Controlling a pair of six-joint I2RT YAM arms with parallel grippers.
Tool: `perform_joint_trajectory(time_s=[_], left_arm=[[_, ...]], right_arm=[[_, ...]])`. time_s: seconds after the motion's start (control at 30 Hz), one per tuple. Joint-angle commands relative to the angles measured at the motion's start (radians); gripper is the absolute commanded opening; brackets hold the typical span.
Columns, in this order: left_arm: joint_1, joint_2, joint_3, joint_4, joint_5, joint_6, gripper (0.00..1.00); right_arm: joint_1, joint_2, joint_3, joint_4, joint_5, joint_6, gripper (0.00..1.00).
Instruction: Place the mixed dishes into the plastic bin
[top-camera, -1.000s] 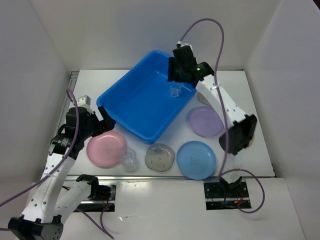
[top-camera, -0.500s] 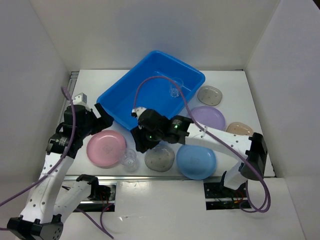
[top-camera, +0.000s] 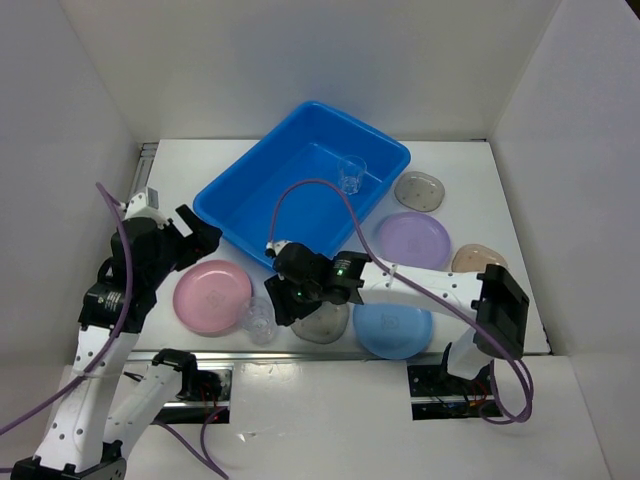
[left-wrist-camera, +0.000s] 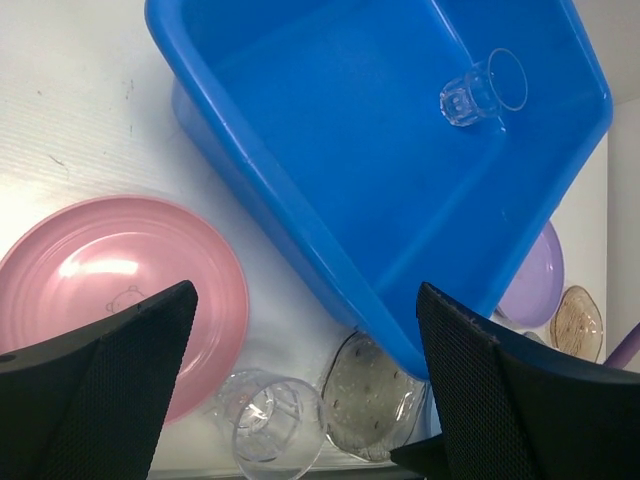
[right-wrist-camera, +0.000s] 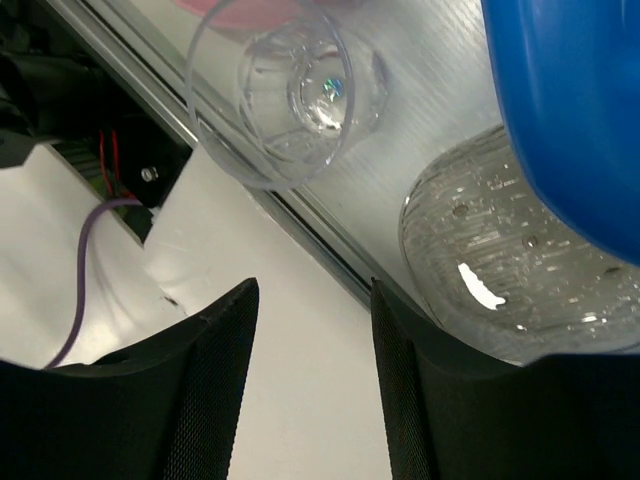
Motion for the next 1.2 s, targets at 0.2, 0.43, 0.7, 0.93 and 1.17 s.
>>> perform_joint_trajectory(time_s=[0.2,0.43,0.7,0.93,1.17], left_arm=[[-0.002,-0.008,0.021,-0.019,-0.042,-0.002,0.97],[-0.002,-0.017,0.021,-0.028,-0.071,0.025,0.97],[-0.002,-0.017,0.011,-0.028,-0.071,0.034,0.97],[-0.002,-0.017,0.002,-0.037,-0.071,0.044,0.98],[-0.002,-0.017,0.011,-0.037,-0.071,0.053,0.98]], right_arm=[[0.025,0.134,0.024,0.194,0.132,0.108,0.49],[0.059,0.17,0.024,0.237,0.223,0.164,0.46],[0.059,0.2,0.078,0.237,0.243,0.173,0.45],[0.059,0.151,0.15,0.178,0.263,0.145,0.43],[0.059,0.251,0.181,0.178,0.263,0.136,0.43]])
